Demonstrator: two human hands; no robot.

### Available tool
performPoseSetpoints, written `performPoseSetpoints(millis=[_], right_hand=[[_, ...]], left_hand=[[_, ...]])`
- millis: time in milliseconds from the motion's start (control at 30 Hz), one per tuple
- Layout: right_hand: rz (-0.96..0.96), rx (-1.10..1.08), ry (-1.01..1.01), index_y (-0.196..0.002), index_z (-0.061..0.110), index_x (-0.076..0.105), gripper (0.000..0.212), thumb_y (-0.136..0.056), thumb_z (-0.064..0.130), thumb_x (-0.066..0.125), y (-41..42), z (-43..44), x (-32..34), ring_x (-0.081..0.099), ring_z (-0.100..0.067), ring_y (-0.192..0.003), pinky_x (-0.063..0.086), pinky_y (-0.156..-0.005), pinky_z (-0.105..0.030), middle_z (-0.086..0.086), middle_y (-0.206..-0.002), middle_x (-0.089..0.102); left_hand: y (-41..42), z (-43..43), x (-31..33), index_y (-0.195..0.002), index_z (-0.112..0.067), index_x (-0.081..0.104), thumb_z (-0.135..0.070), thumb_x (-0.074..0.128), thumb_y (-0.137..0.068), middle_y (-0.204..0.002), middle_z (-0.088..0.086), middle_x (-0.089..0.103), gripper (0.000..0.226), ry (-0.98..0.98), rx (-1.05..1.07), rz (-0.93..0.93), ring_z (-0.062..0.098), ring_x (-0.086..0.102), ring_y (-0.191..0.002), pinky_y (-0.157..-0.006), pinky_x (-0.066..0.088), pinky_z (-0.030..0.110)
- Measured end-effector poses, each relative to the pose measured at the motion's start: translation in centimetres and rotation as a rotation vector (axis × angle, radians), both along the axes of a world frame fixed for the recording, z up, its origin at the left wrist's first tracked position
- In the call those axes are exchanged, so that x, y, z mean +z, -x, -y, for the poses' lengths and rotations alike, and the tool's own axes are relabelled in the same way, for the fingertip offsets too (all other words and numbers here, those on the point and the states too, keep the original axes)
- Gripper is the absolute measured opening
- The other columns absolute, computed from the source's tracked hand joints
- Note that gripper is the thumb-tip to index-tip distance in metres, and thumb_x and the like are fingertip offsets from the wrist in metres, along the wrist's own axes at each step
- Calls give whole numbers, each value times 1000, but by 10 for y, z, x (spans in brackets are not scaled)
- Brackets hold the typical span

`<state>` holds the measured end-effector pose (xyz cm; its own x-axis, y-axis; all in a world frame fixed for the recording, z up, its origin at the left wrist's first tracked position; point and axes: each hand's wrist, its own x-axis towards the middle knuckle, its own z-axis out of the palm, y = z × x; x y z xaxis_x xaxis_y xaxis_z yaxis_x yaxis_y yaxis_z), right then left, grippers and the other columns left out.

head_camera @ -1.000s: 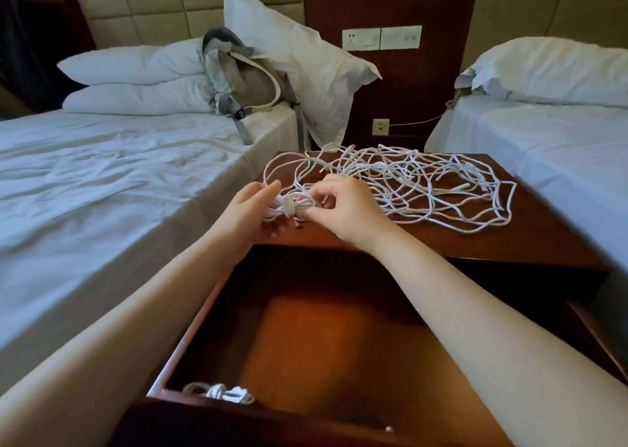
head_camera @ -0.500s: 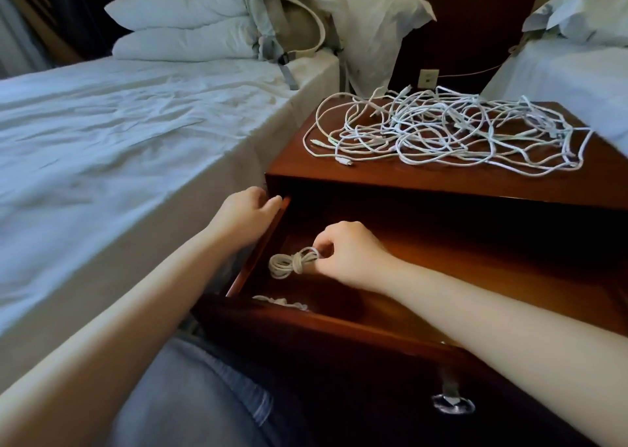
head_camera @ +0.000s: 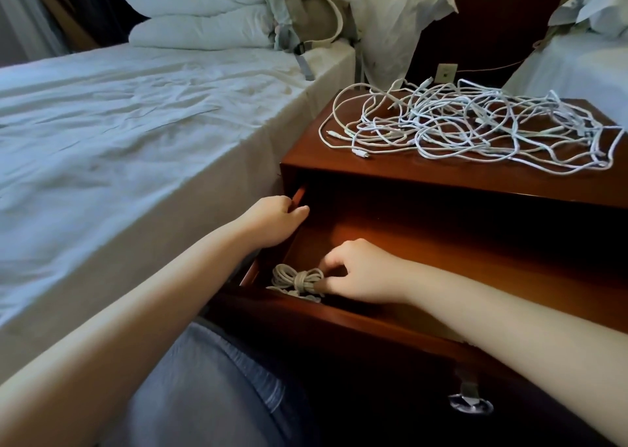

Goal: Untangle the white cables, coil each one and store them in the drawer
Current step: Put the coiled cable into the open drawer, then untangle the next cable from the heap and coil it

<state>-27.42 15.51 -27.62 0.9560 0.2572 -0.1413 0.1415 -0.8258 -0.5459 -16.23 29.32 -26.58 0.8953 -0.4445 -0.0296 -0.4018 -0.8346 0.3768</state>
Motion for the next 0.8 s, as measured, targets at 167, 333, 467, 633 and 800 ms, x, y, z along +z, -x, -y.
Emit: performPoseSetpoints(millis=[167,333,467,633,800], right_hand=[[21,-32,-9,-103,20,65,27,-84,40,65,-1,-1,0,57,-11,-78,44,-65,-25,9,-84,61],[-17,-21,-93,-107,24,66,27,-86,42,63,-1,3,0,57,-6,-77,40,-64,-20,14,-77,59],[16,-60,-99,-111,24,65,29,-88,42,61,-3,6,3,58,-9,-86,45,-73,-23,12,-84,61],[162,-213,-163,-110,22,66,25,-88,33,63,-10,19,11,59,-10,-86,45,-78,-23,9,-88,62],[359,-408,-196,-97,24,67,11,-86,22,63,-32,45,27,58,-11,-72,49,-75,-27,13,-74,61]], left_hand=[[1,-1,0,-104,-3,60,-38,39,-98,-91,7,56,41,0,-6,-6,25,55,-89,-69,34,27],[1,-1,0,-103,-3,60,-38,39,-98,-90,7,56,41,6,-2,-5,21,51,-83,-68,34,27],[0,-1,1,-107,-3,60,-37,39,-98,-96,9,59,41,6,-3,-8,22,52,-86,-71,35,27],[-1,1,7,-86,-6,52,-35,41,-97,-88,10,57,34,36,10,127,28,56,-91,-66,31,29],[-6,28,41,-96,-3,65,-26,49,-93,-95,10,64,29,256,-28,375,24,57,-89,-74,42,32]])
